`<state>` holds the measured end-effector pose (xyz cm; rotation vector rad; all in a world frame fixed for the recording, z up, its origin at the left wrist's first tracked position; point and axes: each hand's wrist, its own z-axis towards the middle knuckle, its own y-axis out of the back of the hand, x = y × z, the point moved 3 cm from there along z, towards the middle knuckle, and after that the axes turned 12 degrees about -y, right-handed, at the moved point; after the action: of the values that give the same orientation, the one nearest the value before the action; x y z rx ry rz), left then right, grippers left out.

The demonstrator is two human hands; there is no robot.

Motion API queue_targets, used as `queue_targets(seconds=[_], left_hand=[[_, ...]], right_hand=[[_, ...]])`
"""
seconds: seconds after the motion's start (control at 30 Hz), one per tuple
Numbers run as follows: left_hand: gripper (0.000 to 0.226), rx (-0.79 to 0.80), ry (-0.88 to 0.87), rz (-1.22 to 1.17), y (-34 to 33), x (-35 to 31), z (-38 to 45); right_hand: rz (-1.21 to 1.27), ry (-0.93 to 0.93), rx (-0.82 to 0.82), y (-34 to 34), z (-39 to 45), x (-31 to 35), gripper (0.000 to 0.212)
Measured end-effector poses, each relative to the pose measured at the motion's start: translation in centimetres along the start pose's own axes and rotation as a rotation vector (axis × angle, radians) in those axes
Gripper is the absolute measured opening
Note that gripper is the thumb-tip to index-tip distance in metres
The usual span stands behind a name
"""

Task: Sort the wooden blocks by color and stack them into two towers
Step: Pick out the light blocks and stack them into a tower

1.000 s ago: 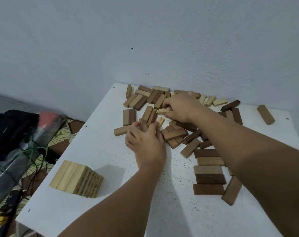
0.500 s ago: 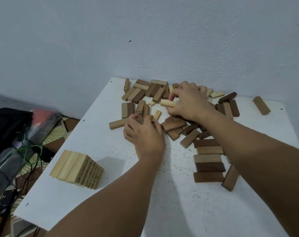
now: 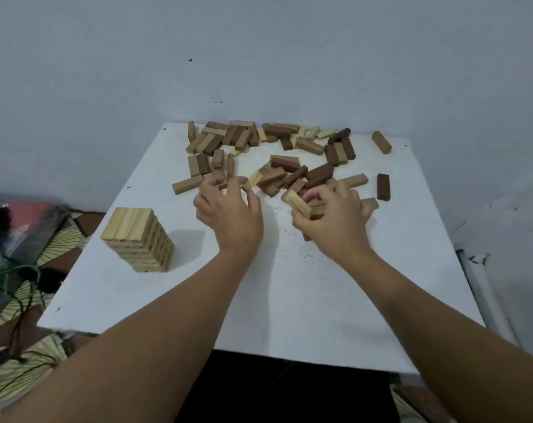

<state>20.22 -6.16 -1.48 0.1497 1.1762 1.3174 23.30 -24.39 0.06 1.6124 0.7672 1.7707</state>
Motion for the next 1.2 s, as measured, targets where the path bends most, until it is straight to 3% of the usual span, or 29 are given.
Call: queue_targets(seconds=[0.2, 0.4, 0.73, 0.83, 0.97, 1.2], left_hand=[[0.022, 0.147, -0.102, -0.016, 4.6, 1.4, -6.1], [0.019, 0.416, -0.212, -0.241, 5.7, 2.7, -8.0], [0.042, 0.391, -0.279, -0.229, 5.5, 2.8, -9.1], [0.044, 0.392, -0.318, -0.201, 5.4, 2.9, -9.3], [0.037, 0.383, -0.423, -0.127, 5.1, 2.7, -9.6], [0.031, 0.368, -0.483, -0.084, 4.8, 2.7, -9.9]], right_hand=[[0.096, -0.024, 0.098, -0.6, -7.3, -1.5, 0.021], [0.148, 0.022, 0.109, -1.7, -9.2, -2.2, 0.020], [0.197, 0.037, 0.039, -1.7, -9.9, -2.4, 0.028], [0.234, 0.013, -0.010, -1.5, -9.9, -2.4, 0.016], [0.261, -0.071, -0.071, -1.3, -9.6, -2.9, 0.036], [-0.001, -0.035, -0.021, -2.4, -9.4, -3.1, 0.027]])
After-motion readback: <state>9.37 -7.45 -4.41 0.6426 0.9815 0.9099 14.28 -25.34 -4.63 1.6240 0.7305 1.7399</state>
